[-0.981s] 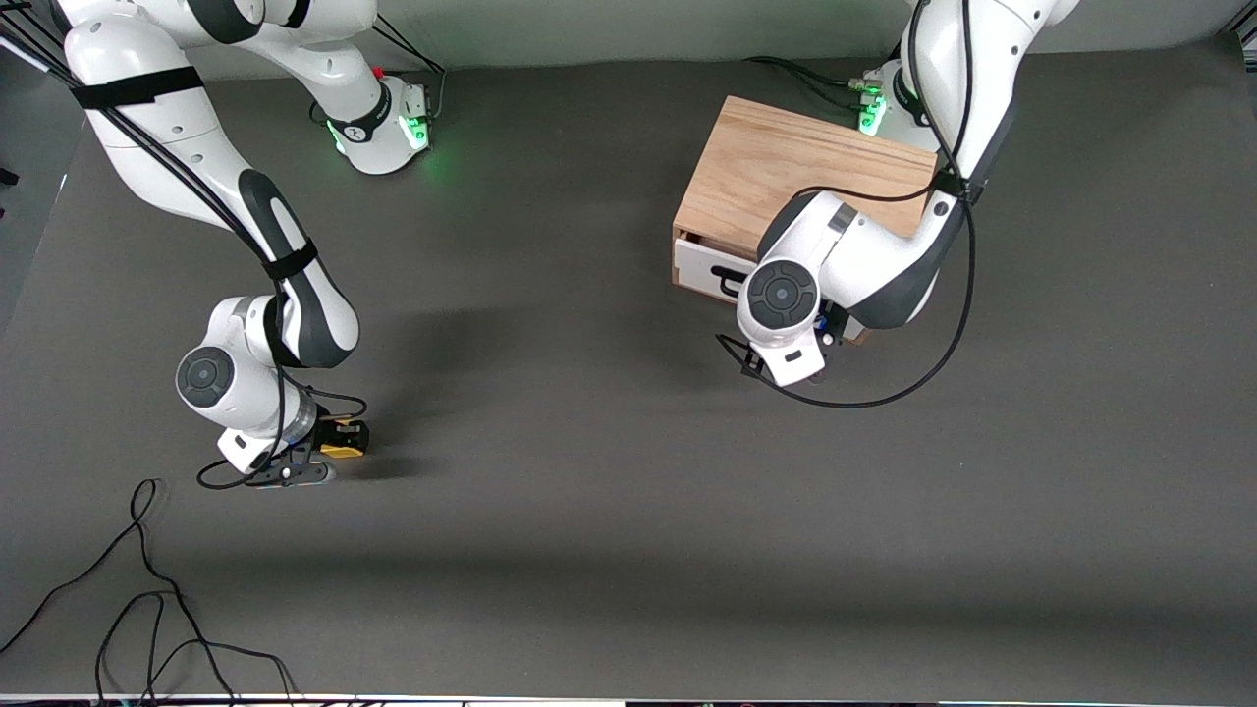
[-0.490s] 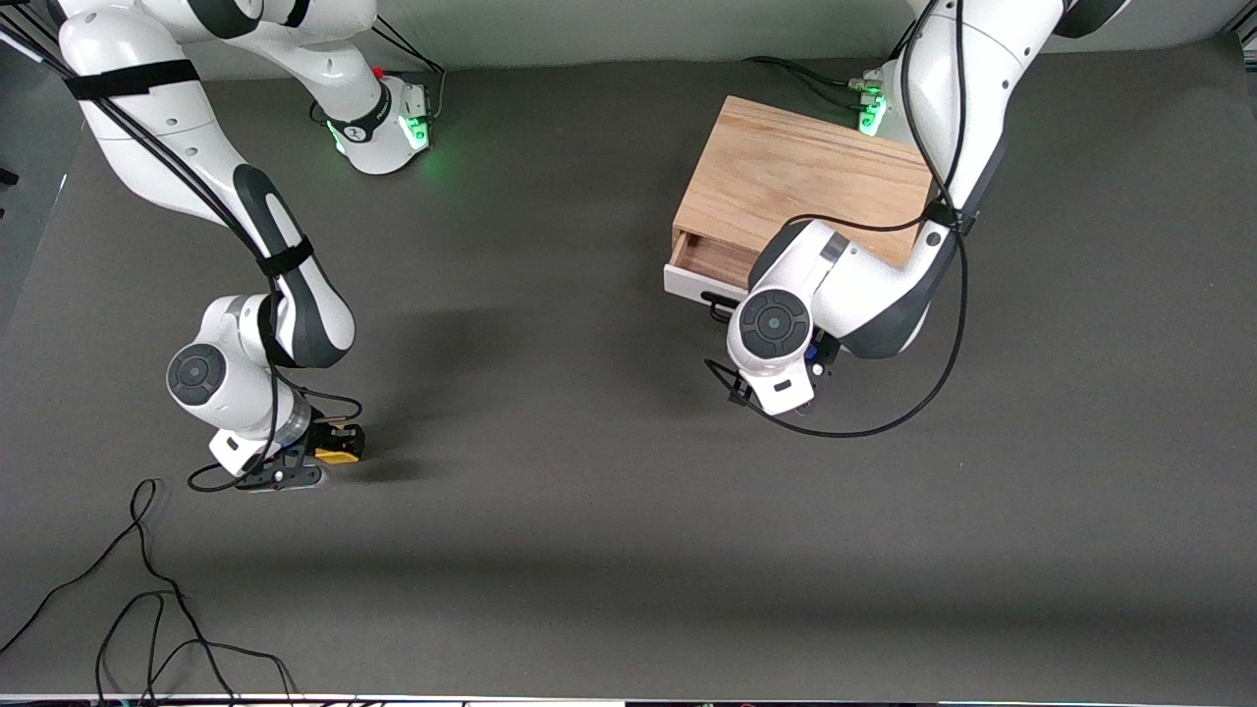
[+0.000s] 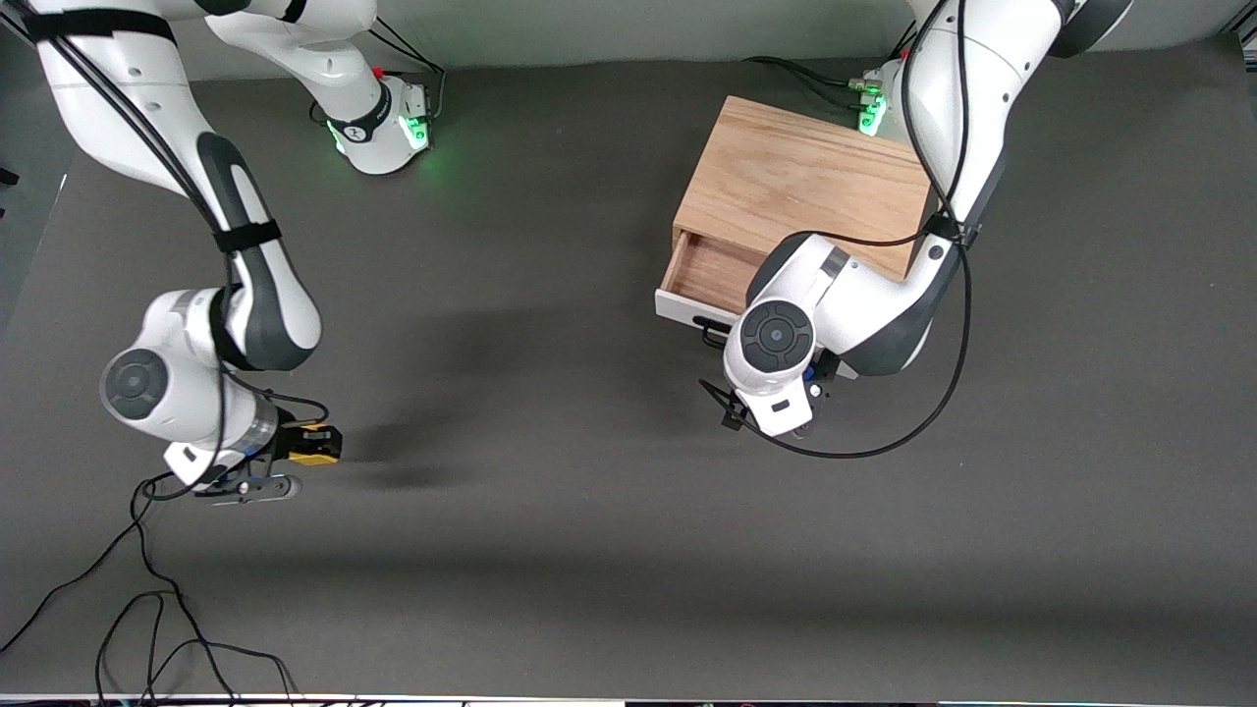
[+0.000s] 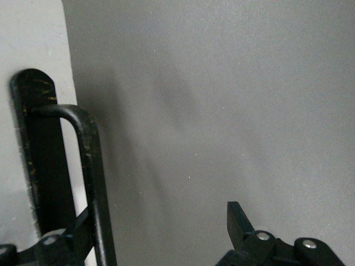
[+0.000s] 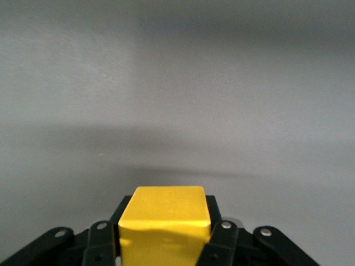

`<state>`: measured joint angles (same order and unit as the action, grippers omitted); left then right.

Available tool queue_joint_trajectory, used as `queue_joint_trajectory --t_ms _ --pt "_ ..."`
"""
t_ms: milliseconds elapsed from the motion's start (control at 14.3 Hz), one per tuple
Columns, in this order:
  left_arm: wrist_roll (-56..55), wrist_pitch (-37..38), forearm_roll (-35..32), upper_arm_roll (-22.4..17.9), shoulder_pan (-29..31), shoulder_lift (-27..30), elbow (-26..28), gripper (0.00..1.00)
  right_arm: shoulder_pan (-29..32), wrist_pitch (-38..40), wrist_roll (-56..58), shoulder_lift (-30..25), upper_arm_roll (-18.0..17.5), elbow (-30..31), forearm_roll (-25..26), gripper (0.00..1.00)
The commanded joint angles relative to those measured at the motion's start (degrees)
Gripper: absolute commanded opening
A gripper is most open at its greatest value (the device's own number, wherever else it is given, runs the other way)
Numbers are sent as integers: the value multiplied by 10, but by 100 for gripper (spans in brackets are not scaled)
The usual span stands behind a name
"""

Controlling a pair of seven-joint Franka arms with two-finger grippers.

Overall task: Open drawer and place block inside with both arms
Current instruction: 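Pull the drawer open with the left gripper while the right gripper lifts the cube, then carry the yellow cube with the right gripper over the open drawer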

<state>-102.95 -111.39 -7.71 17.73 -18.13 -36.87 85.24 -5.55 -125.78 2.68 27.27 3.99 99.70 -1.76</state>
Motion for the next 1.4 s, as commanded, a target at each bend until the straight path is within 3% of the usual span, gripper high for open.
queue_joint_trajectory --t_ms 0,210,561,981,1331 --pt "6 50 -7 -2 -6 -15 -41 100 -2 118 -5 -3 -2 -96 0 27" --pt "6 44 -7 -2 -6 -19 -43 100 -2 227 -10 -3 -18 -187 -18 27" --pt "8 41 -7 -2 -7 -44 -82 100 -2 324 -91 0 -58 -289 -23 27" --pt "14 -39 -35 -2 -12 -48 -86 100 -2 361 -201 -2 -137 -357 -21 28" --pt "14 -87 -54 -2 -13 -48 -92 100 -2 336 -329 3 -229 -363 -18 28"
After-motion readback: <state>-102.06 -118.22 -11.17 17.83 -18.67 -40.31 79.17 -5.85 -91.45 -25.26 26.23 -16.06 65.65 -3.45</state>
